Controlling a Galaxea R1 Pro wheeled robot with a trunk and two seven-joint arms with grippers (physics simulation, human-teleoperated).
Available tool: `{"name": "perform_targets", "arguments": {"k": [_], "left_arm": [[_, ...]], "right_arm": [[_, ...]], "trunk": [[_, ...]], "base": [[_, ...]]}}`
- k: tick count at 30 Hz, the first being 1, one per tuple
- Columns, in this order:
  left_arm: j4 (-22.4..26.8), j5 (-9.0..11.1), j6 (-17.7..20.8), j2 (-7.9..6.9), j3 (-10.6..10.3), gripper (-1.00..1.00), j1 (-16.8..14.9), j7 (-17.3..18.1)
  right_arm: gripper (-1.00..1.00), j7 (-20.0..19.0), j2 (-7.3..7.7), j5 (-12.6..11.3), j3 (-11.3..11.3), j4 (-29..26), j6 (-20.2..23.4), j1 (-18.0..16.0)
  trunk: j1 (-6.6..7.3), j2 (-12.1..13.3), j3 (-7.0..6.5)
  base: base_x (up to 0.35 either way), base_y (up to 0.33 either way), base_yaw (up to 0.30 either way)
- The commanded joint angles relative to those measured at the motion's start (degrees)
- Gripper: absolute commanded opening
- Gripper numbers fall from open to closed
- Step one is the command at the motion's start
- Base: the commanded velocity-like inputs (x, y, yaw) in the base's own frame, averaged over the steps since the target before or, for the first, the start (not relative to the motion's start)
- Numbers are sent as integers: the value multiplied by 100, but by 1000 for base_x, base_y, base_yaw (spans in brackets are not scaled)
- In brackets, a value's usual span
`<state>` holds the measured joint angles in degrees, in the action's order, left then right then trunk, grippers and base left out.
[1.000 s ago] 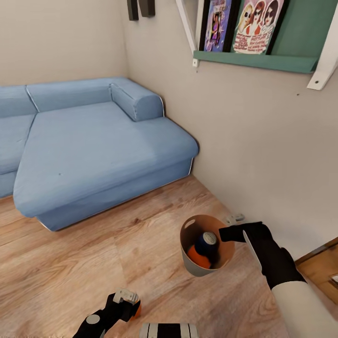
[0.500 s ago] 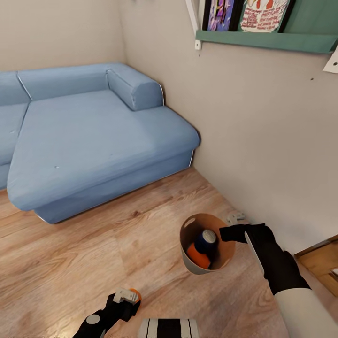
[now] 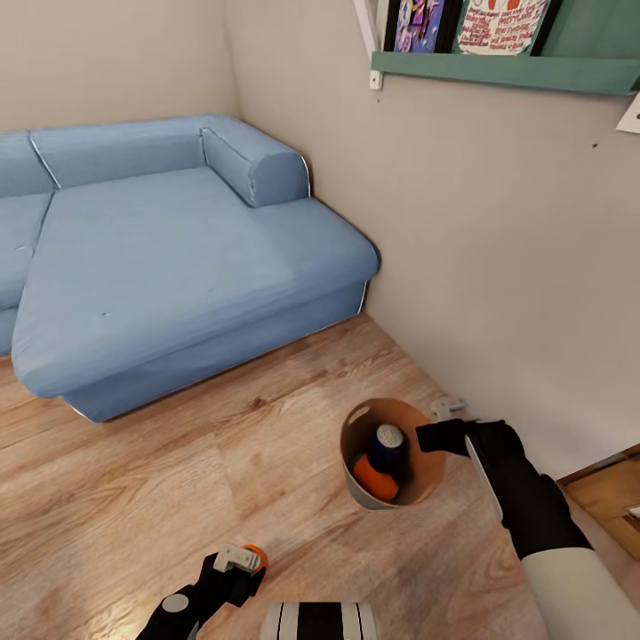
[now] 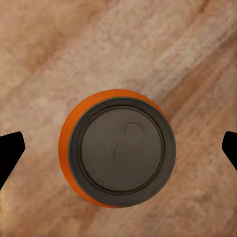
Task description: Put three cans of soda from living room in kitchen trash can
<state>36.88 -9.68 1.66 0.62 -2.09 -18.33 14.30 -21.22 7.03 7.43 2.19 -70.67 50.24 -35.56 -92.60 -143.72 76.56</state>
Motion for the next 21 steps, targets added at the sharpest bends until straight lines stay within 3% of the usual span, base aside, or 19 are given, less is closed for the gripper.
{"name": "perform_targets", "arguments": {"k": [1, 7, 21], "left_arm": [[-1, 0, 0, 0, -1, 100, -1, 0], [-12, 2, 0, 0, 12, 100, 4, 3], [2, 0, 1, 0, -1, 100, 3, 2]], "right_arm": [[-100, 3, 0, -102, 3, -37, 20, 19], [-100, 3, 0, -101, 1, -320, 27, 161], [-100, 3, -4, -102, 4, -423, 23, 190]], "trunk": [[0, 0, 0], [0, 0, 0], [0, 0, 0]], "base": [[0, 0, 0], [0, 0, 0], [0, 0, 0]]}}
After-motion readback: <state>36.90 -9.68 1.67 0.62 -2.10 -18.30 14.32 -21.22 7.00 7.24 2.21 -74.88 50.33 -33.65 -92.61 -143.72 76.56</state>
